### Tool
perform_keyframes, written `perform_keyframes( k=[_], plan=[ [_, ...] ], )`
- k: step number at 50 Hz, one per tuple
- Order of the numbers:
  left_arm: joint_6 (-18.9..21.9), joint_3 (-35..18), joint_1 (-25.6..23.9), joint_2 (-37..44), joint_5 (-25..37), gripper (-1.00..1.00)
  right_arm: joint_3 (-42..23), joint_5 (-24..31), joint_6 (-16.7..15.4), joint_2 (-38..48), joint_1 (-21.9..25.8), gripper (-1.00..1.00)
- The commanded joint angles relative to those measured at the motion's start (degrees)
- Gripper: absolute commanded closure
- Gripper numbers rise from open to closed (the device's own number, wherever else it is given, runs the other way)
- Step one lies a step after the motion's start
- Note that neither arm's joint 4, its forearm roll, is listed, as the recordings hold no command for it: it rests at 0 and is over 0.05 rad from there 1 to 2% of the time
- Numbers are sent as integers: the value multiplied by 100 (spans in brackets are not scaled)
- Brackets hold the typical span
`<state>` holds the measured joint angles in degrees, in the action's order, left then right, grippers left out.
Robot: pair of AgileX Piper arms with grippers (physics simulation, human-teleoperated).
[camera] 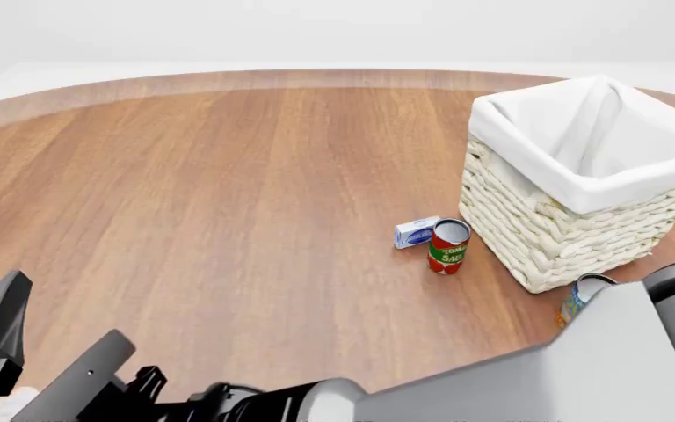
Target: Pick up the ketchup, and put it in the basket.
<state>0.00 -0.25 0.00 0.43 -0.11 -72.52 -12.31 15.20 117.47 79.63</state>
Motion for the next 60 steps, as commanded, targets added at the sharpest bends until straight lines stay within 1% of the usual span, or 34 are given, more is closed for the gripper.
perform_keyframes(
  k=[1, 10, 29, 42, 46, 51, 54, 56, 60],
  plan=[
    [0, 0, 0, 0, 0, -100, 75, -61, 127, -87, -48, 100],
    [0, 0, 0, 0, 0, -100, 175, -120, 186, -160, -112, 100],
    [0, 0, 0, 0, 0, -100, 371, -299, 344, -273, -420, 100],
    [0, 0, 0, 0, 0, -100, 523, -463, 456, -381, -845, 100],
    [0, 0, 0, 0, 0, -100, 555, -486, 456, -428, -924, 100],
    [0, 0, 0, 0, 0, -100, 663, -571, 471, -593, -1183, 100],
    [0, 0, 0, 0, 0, -100, 664, -571, 471, -594, -1183, 100],
    [0, 0, 0, 0, 0, -100, 736, -624, 489, -705, -1316, 100],
    [0, 0, 0, 0, 0, -100, 793, -672, 480, -793, -1394, 100]
  ],
)
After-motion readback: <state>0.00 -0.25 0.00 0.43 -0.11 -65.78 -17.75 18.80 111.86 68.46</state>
